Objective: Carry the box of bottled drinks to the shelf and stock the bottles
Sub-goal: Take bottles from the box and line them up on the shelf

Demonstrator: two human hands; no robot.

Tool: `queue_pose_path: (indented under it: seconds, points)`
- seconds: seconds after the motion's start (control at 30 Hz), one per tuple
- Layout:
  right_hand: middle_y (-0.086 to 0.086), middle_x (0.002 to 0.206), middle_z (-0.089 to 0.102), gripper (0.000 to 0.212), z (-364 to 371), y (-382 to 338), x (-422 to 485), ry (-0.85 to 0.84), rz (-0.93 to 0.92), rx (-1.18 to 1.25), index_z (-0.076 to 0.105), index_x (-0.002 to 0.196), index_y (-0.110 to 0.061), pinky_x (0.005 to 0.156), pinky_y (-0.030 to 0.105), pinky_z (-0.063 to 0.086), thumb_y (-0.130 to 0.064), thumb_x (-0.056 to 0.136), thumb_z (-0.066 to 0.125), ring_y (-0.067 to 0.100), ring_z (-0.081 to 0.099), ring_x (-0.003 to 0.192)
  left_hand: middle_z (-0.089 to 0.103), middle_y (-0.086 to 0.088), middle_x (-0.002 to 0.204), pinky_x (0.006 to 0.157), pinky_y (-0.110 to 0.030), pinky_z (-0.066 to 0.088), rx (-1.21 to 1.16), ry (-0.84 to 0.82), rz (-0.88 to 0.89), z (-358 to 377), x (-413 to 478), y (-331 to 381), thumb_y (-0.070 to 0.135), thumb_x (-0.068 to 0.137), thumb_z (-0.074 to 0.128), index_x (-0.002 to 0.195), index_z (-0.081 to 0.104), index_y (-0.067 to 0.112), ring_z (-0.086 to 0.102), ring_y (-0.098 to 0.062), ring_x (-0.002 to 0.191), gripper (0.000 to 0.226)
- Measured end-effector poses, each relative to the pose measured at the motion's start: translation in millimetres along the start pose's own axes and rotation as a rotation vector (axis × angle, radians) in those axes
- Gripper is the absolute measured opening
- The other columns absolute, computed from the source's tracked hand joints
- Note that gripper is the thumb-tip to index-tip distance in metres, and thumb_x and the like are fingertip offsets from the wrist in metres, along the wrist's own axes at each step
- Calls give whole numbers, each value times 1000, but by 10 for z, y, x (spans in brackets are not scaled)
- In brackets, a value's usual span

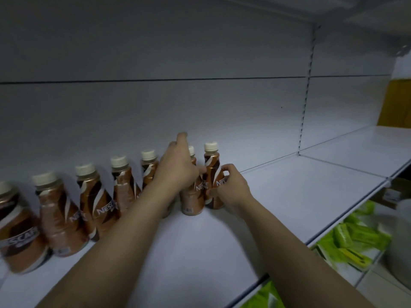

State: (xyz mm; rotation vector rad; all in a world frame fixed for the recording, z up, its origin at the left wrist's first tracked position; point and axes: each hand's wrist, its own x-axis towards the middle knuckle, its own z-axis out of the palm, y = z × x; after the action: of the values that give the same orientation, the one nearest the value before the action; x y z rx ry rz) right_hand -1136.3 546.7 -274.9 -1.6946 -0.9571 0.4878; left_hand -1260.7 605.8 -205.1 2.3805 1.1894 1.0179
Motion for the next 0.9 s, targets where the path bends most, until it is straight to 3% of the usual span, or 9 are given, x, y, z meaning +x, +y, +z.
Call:
queue_pose_path:
  seconds: [0.07,0.13,0.23,0.3,0.47,0.63,0.7,0.8,0.9]
  points:
    - [3,103,63,65,38,-40,85,-14,19,-17,47,120,-23,82,37,53,-6,65,78,25,60,97,60,-5,115,73,-33,46,115,-14,34,-110,123,16,25,75,78,127,49,22,56,-22,94,60]
    - [6,105,63,67,83,-80,154,-25,38,-16,47,122,-21,87,43,53,-2,65,76,27,59,100,59,4,97,67,-31,41,163,-25,48,-196,179,-6,27,73,79,115,59,23,53,-16,81,47]
    - [8,109,63,67,150,-128,256,-48,81,13,47,124,-19,93,47,52,4,66,71,30,58,105,63,6,92,83,-37,40,318,9,113,-244,248,-51,40,69,79,106,62,28,55,-19,85,42]
    - [10,111,63,66,186,-158,319,-67,112,54,48,123,-16,94,49,51,7,66,70,32,58,107,66,5,92,92,-41,30,423,29,140,-249,307,-83,46,70,76,104,62,30,56,-20,90,40]
    - [9,113,64,65,344,-99,346,-37,50,50,47,126,-19,94,49,51,-1,70,74,30,61,106,65,5,93,91,-41,27,497,58,149,-229,455,-213,49,69,75,103,62,30,56,-20,90,41]
    - [-2,114,65,71,324,64,261,-2,-138,-81,49,132,-26,89,33,52,-15,70,81,19,63,102,63,4,89,90,-42,27,582,69,146,-222,496,-228,51,66,77,96,62,31,48,-20,82,40]
    - [-8,108,64,68,292,81,239,-6,-172,-94,51,131,-29,83,24,47,-16,71,81,14,63,97,64,3,91,91,-43,27,600,67,141,-246,505,-214,51,66,77,99,63,31,51,-22,87,41]
    - [-15,100,59,65,304,91,219,-18,-198,-91,51,131,-30,84,22,47,-14,74,78,8,59,93,64,2,95,93,-43,26,611,53,134,-278,485,-219,51,67,77,102,63,31,54,-24,94,42]
    - [-23,94,56,63,321,126,215,-18,-206,-62,50,132,-31,69,6,38,-11,77,76,-4,55,83,64,2,95,92,-43,26,632,60,121,-295,470,-219,52,66,77,99,63,31,54,-24,95,42]
